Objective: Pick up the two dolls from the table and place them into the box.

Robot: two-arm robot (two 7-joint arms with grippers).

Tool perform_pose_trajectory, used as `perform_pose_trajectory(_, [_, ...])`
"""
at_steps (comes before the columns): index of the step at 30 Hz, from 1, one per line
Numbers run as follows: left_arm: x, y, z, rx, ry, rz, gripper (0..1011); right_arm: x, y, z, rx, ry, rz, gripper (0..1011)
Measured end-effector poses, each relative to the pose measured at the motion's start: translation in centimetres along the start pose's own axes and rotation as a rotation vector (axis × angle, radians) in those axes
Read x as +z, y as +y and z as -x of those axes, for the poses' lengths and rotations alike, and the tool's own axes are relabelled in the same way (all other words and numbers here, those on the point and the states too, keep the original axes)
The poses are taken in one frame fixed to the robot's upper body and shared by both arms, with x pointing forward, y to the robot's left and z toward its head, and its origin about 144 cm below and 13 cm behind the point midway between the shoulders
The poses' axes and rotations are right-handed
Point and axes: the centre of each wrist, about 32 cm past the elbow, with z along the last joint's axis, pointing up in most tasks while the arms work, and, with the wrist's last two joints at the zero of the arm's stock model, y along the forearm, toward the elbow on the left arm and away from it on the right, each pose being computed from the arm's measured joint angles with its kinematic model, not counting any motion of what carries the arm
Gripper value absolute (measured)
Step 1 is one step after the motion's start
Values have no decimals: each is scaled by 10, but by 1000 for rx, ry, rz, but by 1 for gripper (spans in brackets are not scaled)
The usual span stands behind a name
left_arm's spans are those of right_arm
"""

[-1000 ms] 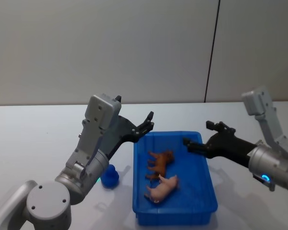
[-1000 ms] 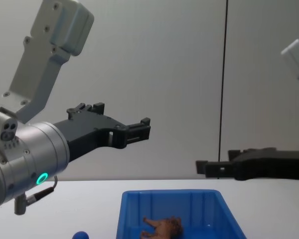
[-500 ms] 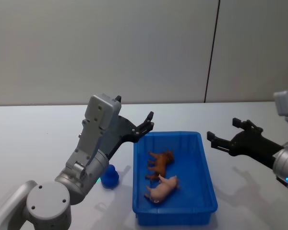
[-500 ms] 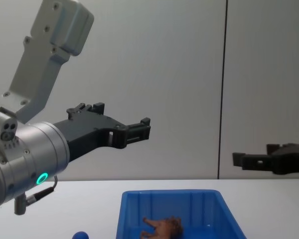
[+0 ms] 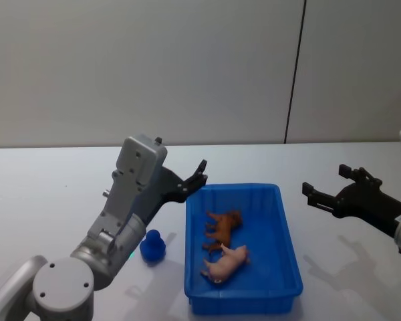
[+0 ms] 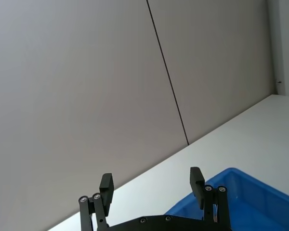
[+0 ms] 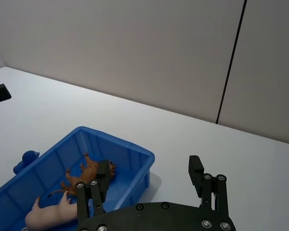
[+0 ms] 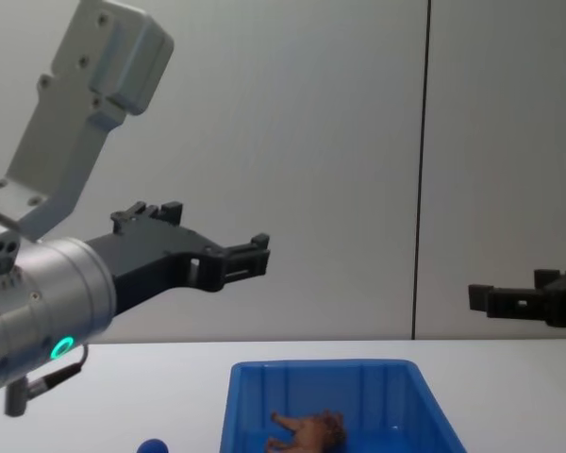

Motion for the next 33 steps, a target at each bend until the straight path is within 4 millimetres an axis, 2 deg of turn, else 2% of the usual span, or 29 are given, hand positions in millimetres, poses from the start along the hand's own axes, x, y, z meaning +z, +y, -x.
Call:
perform_pose_trajectory(17, [-14, 25, -3, 60, 48, -122, 1003, 0, -5, -2, -12, 1, -3, 1001])
perform_pose_trajectory(33, [-50, 37, -8, 39, 189, -206, 1003, 0, -6, -2, -15, 2, -4, 1001])
